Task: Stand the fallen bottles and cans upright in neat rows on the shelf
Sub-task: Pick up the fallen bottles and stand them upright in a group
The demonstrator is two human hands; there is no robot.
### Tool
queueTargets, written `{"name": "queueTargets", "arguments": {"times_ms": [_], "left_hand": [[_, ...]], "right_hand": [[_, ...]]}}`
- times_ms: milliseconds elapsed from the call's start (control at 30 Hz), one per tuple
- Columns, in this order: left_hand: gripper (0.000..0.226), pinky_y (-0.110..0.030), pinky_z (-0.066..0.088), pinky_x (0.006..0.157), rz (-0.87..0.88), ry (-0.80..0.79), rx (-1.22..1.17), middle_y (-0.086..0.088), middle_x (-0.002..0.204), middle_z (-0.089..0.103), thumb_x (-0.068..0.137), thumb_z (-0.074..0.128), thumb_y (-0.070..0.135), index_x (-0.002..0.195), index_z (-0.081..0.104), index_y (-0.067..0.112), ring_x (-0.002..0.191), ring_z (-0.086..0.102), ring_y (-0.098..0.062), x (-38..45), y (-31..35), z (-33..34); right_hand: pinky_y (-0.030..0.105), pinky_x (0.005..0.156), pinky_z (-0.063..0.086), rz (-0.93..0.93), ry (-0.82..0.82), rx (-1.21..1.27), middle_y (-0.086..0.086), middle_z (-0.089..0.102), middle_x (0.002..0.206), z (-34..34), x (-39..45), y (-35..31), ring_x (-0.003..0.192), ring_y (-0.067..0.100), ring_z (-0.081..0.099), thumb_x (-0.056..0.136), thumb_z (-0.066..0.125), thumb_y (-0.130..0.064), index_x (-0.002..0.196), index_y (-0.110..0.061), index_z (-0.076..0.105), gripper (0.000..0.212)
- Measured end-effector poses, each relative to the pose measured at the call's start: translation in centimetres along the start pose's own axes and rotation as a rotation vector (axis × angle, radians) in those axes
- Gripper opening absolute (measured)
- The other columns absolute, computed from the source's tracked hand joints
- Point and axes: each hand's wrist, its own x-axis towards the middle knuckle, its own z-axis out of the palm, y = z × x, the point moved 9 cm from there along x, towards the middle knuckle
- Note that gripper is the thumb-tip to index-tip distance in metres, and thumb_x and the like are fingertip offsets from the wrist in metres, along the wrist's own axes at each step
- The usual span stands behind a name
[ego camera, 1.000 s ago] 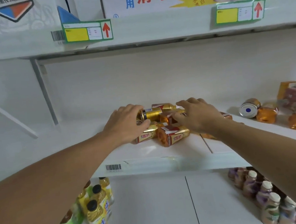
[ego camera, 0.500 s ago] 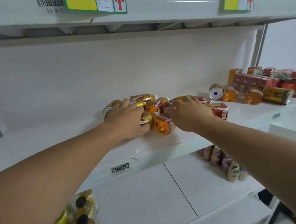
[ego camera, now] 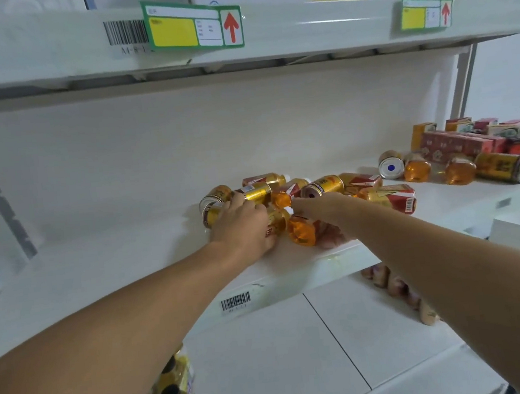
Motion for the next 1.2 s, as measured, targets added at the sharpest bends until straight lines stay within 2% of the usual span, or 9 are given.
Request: {"name": "queueTargets", "arguments": {"times_ms": [167, 300, 400, 500, 633, 767, 867, 1000, 1200], "left_hand": [[0.054, -0.04, 0.049, 0.095, -0.071, 0.158, -0.077, -0.003, 0.111, 0.071, 0.092, 0.059, 0.065, 0.114, 0.068, 0.017, 0.117, 0.052, -0.027, -1.4, -1.6, -2.1], [0.05, -0.041, 0.052, 0.09, -0.167, 0.167, -0.336, 0.0, 0.103, 0.068, 0.086, 0.066, 0.065, 0.111, 0.07, 0.022, 0.109, 0.053, -0.028, -2.7, -4.1, -2.7], [0.043, -0.043, 0.055, 0.082, -0.223, 0.197, -0.465, 0.004, 0.097, 0.067, 0.086, 0.068, 0.06, 0.11, 0.069, 0.025, 0.101, 0.053, -0.026, -3.9, -5.5, -2.7], [0.039, -0.042, 0.059, 0.073, -0.273, 0.256, -0.584, 0.011, 0.086, 0.072, 0.084, 0.07, 0.057, 0.11, 0.07, 0.029, 0.092, 0.064, -0.024, -5.1, -7.0, -3.0], [0.047, -0.031, 0.056, 0.066, -0.355, 0.314, -0.575, 0.014, 0.089, 0.075, 0.081, 0.071, 0.064, 0.114, 0.071, 0.032, 0.085, 0.069, -0.016, -6.4, -10.2, -3.5], [0.045, -0.02, 0.048, 0.065, -0.474, 0.369, -0.738, 0.026, 0.092, 0.07, 0.077, 0.073, 0.07, 0.111, 0.068, 0.041, 0.084, 0.066, 0.007, -7.6, -14.5, -4.2], [0.046, -0.014, 0.049, 0.067, -0.566, 0.394, -0.919, 0.026, 0.102, 0.068, 0.08, 0.083, 0.061, 0.118, 0.068, 0.04, 0.089, 0.069, 0.007, -8.3, -17.9, -4.5], [0.042, 0.0, 0.047, 0.062, -0.641, 0.42, -1.156, 0.025, 0.111, 0.069, 0.079, 0.094, 0.046, 0.114, 0.072, 0.036, 0.087, 0.066, 0.022, -9.7, -21.4, -4.3], [0.053, -0.039, 0.058, 0.105, -0.696, 0.365, -1.188, 0.016, 0.118, 0.077, 0.07, 0.097, 0.046, 0.118, 0.078, 0.033, 0.113, 0.073, -0.003, -13.1, -25.1, -4.1]], "right_hand": [[0.045, 0.077, 0.067, -0.012, -0.049, 0.035, 0.011, 0.074, 0.099, 0.7, -0.7, 0.5, 0.085, 0.027, 0.077, 0.082, 0.077, -0.048, 0.106, -0.014, 0.068, 0.043], [0.038, 0.065, 0.067, -0.082, -0.035, -0.088, 0.008, 0.068, 0.093, 0.3, -1.2, -0.2, 0.074, 0.023, 0.071, 0.074, 0.077, -0.048, 0.098, -0.018, 0.068, 0.039], [0.036, 0.066, 0.064, -0.13, -0.022, -0.369, 0.012, 0.061, 0.102, 0.7, -1.5, -1.3, 0.085, 0.03, 0.067, 0.076, 0.07, -0.048, 0.125, -0.012, 0.052, 0.063], [0.025, 0.05, 0.049, -0.27, -0.145, -0.559, 0.007, 0.06, 0.089, 3.4, -1.9, -2.8, 0.064, 0.02, 0.06, 0.097, 0.062, -0.033, 0.124, -0.004, 0.06, 0.039], [0.031, 0.057, 0.052, -0.309, -0.125, -0.399, 0.006, 0.061, 0.071, 4.0, -0.7, -2.9, 0.056, 0.018, 0.057, 0.102, 0.058, -0.021, 0.095, -0.004, 0.064, 0.019], [0.033, 0.063, 0.055, -0.32, 0.021, -0.025, 0.007, 0.068, 0.086, 2.6, -0.3, -4.4, 0.077, 0.023, 0.066, 0.082, 0.071, -0.046, 0.088, -0.016, 0.069, 0.03], [0.046, 0.082, 0.066, -0.415, -0.077, 0.205, 0.011, 0.077, 0.095, 3.8, -0.5, -7.3, 0.087, 0.028, 0.076, 0.069, 0.077, -0.051, 0.096, -0.017, 0.072, 0.043], [0.049, 0.091, 0.064, -0.563, -0.269, 0.396, 0.012, 0.08, 0.108, 6.8, -1.4, -11.1, 0.095, 0.028, 0.079, 0.078, 0.09, -0.025, 0.118, -0.014, 0.07, 0.045], [0.061, 0.094, 0.06, -0.616, -0.511, 0.473, 0.015, 0.074, 0.123, 12.3, -2.6, -14.1, 0.107, 0.036, 0.076, 0.094, 0.081, -0.019, 0.13, -0.012, 0.062, 0.041]]}}
